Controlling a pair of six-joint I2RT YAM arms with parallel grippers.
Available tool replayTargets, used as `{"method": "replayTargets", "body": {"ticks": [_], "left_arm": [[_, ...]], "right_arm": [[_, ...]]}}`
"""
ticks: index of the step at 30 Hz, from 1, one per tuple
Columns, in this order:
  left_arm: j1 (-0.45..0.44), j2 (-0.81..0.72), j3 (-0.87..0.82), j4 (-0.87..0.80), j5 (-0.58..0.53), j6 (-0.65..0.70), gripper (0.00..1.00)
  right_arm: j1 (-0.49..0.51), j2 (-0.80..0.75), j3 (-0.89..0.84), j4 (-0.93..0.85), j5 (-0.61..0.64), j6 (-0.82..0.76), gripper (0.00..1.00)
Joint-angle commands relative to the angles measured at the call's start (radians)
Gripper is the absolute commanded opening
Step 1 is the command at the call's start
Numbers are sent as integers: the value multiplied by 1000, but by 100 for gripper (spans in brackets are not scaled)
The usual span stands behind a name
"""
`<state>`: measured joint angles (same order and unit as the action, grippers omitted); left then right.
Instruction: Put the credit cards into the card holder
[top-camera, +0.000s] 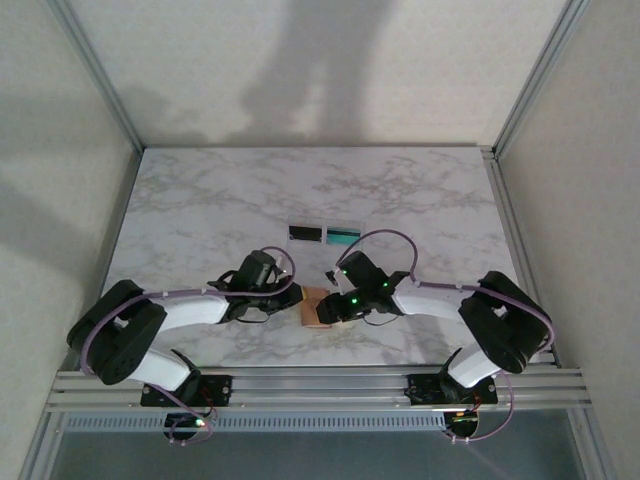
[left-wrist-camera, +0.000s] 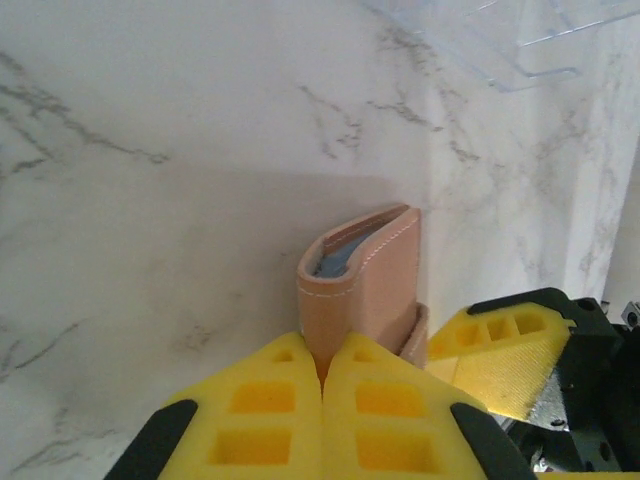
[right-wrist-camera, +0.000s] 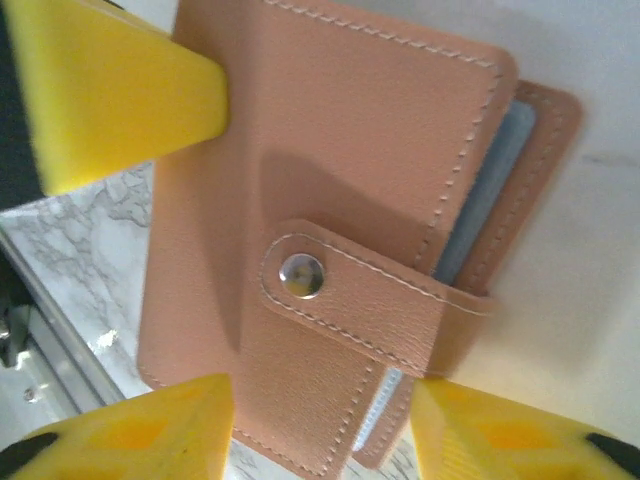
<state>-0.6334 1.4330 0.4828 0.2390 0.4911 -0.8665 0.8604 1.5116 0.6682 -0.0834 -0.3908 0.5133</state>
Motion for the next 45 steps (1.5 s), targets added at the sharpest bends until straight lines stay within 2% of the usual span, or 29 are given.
{"method": "replayTargets", "body": {"ticks": [1,5,7,11,14,18,21,27,34,36,37,39,40,42,45], "left_arm": [[-8,-46,7,-41,14,-17,0],[-8,-76,18,-92,-8,-5,0],[-8,-81,18,-96,-4,-10,0],[-9,-86,9,-77,16,-20,0],[-8,-98,3,-74,9,-35,0],[-9,-119,-12,-63,3,-45,0],[-9,-130,-9,-81,-8,-46,0],[-5,-131,-7,-120,-40,-30,0],[-3,-116,-5,-155,-70,-14,0],[-3,-120,-9,-160,-82,-9,0],[-3,-120,-5,-167,-90,-2,9],[-2,-105,3,-174,-86,13,38],[-3,-98,8,-175,-75,16,48],[-3,-92,13,-171,-64,16,53],[-3,-94,7,-154,-58,19,54]], "right_arm": [[38,-56,41,-100,143,-64,53],[102,-68,83,-169,297,-94,62],[125,-45,117,-179,308,-103,64],[168,19,178,-177,356,-81,64],[168,60,192,-158,391,-54,61],[178,113,210,-176,451,-52,53],[180,137,235,-245,533,-30,41],[199,122,214,-290,614,9,0],[198,67,180,-344,698,108,0],[198,52,182,-351,678,108,0],[197,37,176,-348,663,110,0],[198,1,160,-324,637,103,0],[198,-19,154,-313,622,94,0],[198,-70,144,-274,562,60,0],[197,-130,140,-219,453,12,0]]}}
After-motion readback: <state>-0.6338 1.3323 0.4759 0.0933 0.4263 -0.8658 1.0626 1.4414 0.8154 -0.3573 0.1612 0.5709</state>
